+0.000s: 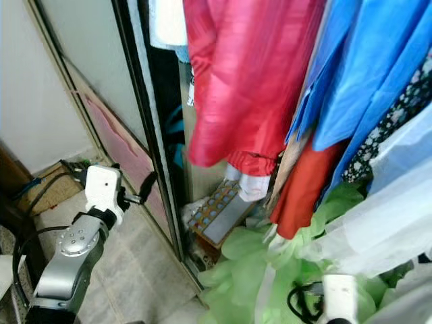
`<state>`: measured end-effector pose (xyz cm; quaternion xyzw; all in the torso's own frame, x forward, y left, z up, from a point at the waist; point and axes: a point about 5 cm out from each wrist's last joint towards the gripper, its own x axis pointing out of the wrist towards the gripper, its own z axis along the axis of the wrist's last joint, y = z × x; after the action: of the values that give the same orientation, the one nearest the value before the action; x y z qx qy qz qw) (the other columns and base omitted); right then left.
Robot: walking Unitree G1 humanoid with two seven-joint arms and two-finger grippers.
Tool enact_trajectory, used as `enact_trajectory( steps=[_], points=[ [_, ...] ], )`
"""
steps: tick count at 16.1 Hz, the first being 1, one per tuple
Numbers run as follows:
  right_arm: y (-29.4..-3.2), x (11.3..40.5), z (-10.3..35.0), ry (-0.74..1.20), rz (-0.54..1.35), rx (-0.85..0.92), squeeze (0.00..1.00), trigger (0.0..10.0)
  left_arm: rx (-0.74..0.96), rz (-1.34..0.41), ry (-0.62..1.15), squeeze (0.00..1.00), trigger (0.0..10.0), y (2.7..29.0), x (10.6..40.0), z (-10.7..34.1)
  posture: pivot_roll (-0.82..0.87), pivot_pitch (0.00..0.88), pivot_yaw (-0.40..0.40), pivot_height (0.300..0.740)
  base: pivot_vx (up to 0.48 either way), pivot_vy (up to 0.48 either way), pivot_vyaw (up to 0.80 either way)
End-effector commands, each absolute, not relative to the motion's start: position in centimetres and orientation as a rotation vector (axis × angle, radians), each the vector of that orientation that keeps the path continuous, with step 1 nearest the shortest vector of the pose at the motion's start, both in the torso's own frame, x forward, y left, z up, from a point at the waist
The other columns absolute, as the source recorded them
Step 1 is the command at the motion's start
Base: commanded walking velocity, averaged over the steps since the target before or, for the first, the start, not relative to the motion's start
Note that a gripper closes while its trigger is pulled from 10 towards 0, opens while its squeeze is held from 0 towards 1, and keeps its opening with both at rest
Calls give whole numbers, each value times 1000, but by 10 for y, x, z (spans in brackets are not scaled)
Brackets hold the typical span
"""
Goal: Clean up the room
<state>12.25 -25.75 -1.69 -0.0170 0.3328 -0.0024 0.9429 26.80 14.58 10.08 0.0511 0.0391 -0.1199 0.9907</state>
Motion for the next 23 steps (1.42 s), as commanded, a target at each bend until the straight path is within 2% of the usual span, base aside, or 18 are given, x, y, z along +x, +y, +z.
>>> enact_trajectory(
  steps=[1,3,5,6,7,8,9,13,15,17,19,22,23],
  points=[
    [-250,126,-20,735,85,-10,0,10000,112,-238,90,0,10000,147,269,100,-132,0,-19,740,0,0,0],
    [-239,143,-10,745,248,-70,0,10000,113,-227,96,0,10000,149,267,98,-126,0,-23,740,0,0,0],
    [-218,172,14,650,403,-81,0,10000,115,-211,105,0,10000,150,264,96,-97,0,-47,740,0,0,0],
    [-193,199,40,560,475,-56,0,10000,117,-205,106,0,10000,149,262,95,-84,0,-53,740,0,0,0],
    [-177,209,55,533,509,-54,0,10000,124,-197,106,0,10000,150,261,96,-73,0,-56,740,0,0,800],
    [-157,214,63,548,544,-14,0,10000,148,-172,124,0,10000,155,258,94,-41,0,-62,740,0,0,800],
    [-150,214,64,557,571,-13,0,10000,162,-159,142,0,10000,158,256,92,-41,0,-62,740,0,0,800],
    [-139,211,76,612,638,32,0,10000,177,-153,156,0,10000,163,252,90,-28,0,-61,740,0,0,800],
    [-137,208,84,633,692,0,0,10000,183,-153,160,0,10000,162,253,91,-29,0,-60,740,0,0,800],
    [-138,219,90,542,644,-25,0,10000,186,-148,158,0,10000,161,252,91,-30,0,-58,740,0,0,800],
    [-141,245,103,348,453,-42,0,10000,134,-68,152,0,10000,168,249,93,-24,0,-57,740,0,0,800],
    [-145,255,108,230,298,-34,0,10000,45,-18,148,0,10000,176,246,95,-15,0,-61,740,0,0,533],
    [-146,257,109,208,269,-24,0,10000,68,3,136,0,10000,178,245,96,-15,0,-61,740,0,0,0]
  ],
)
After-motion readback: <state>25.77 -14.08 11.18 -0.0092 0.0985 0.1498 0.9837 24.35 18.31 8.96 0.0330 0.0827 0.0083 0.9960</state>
